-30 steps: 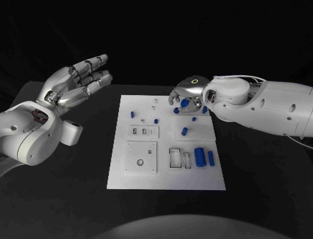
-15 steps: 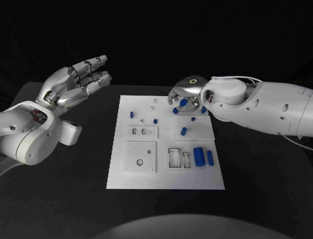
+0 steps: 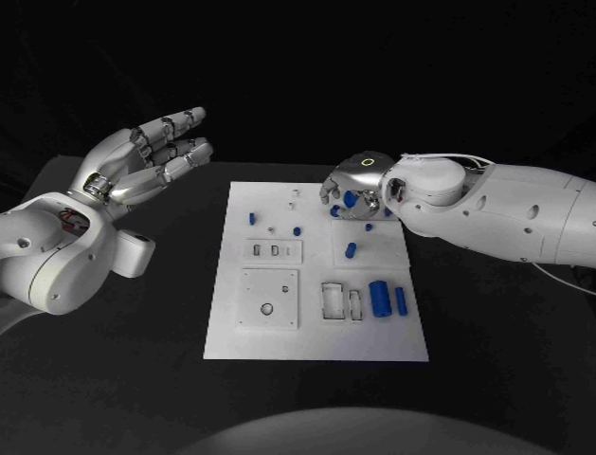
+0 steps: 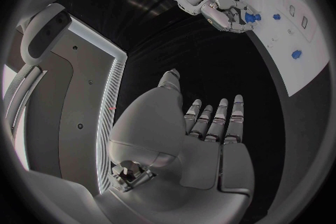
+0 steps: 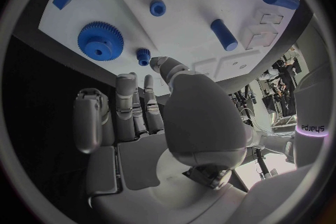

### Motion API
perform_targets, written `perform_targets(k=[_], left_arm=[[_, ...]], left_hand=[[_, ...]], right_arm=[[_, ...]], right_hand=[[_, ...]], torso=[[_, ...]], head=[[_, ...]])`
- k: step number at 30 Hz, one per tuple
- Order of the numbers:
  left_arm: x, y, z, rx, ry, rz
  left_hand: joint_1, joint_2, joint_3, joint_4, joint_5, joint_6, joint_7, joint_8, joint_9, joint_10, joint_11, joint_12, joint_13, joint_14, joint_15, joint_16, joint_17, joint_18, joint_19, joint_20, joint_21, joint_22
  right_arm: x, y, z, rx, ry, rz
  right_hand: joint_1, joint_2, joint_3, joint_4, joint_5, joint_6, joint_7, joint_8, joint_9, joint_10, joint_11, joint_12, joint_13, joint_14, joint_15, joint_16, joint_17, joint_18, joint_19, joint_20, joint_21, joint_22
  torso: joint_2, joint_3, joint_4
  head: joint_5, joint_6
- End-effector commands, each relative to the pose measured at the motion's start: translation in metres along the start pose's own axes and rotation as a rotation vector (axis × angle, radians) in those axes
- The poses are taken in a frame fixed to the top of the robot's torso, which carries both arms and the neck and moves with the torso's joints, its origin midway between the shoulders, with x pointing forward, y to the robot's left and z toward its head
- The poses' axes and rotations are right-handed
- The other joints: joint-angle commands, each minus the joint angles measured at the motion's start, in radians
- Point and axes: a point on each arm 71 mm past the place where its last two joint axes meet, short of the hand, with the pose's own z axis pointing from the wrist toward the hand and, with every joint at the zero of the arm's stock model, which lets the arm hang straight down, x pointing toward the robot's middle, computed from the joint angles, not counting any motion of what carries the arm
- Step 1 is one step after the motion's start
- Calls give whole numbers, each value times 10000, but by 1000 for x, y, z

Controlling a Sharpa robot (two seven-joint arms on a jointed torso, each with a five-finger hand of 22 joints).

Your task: Assemble the parts on the task board

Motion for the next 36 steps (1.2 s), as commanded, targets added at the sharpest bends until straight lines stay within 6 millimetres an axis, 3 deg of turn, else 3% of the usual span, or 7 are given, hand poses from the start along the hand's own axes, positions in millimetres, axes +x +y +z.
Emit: perform_targets(k=[1,8,17,26,32,36], left_arm=[[2,-1,0,35,177,-67],[3,-1,0,-1,208,-77],[2,-1,-2,-67,130,-58],[2,-1,-2,-101,149,-67],[2,-1,-2,-117,149,-67],[2,-1,-2,-144,159,-71]], left_hand=[[127,11,-46,-5,40,20,32,-33,11,-59,-28,-42,-10,-21,60,16,6,-157,55,-33,38,5],[183,23,-45,-16,75,59,71,-29,15,-57,-49,-40,-7,-2,72,41,8,-152,75,-33,54,7],[326,34,-45,-30,139,130,163,-21,22,-120,-85,-50,-24,35,90,85,11,-140,120,-33,89,10],[353,38,-43,-32,155,135,173,-20,22,-112,-80,-47,-20,47,98,97,12,-138,128,-34,95,11],[397,47,-37,-36,179,126,179,-22,21,-106,-74,-43,-17,65,106,114,14,-134,136,-34,102,11],[420,52,-34,-38,189,139,177,-22,22,-96,-71,-41,-13,76,111,125,16,-133,141,-34,106,11]], right_arm=[[1,1,1,-148,36,-25],[3,-1,2,-96,133,-13],[6,-3,4,-162,214,52],[10,-2,6,-203,273,104],[12,-2,7,-215,284,124],[13,-2,8,-196,305,136]], right_hand=[[-89,27,69,-26,-1,1,55,-47,17,-72,9,-54,8,112,2,75,62,-89,89,-5,37,986],[-66,42,102,-63,44,50,74,-40,35,-94,3,-82,15,126,-3,86,66,-91,99,-5,41,999],[-31,118,205,-149,132,89,112,-64,88,-29,-13,-109,54,84,-1,50,10,-81,65,-5,6,982],[-32,157,216,-216,70,253,138,34,221,80,-32,-110,87,101,-11,70,32,-87,86,-6,11,1014],[-13,216,208,-304,9,346,152,153,440,232,-82,-89,133,139,-43,105,76,-101,136,-12,36,1074],[21,285,174,-421,-7,403,199,330,787,429,-147,-6,228,180,-93,141,123,-112,180,-27,58,1132]], torso=[[-23,-2,0],[-34,-17,-7],[-47,-6,-3],[-50,-12,-6],[-62,-17,-6],[-66,-15,-7]], head=[[3,-40],[-15,-63],[1,-97],[73,-42],[76,-83],[90,-94]])
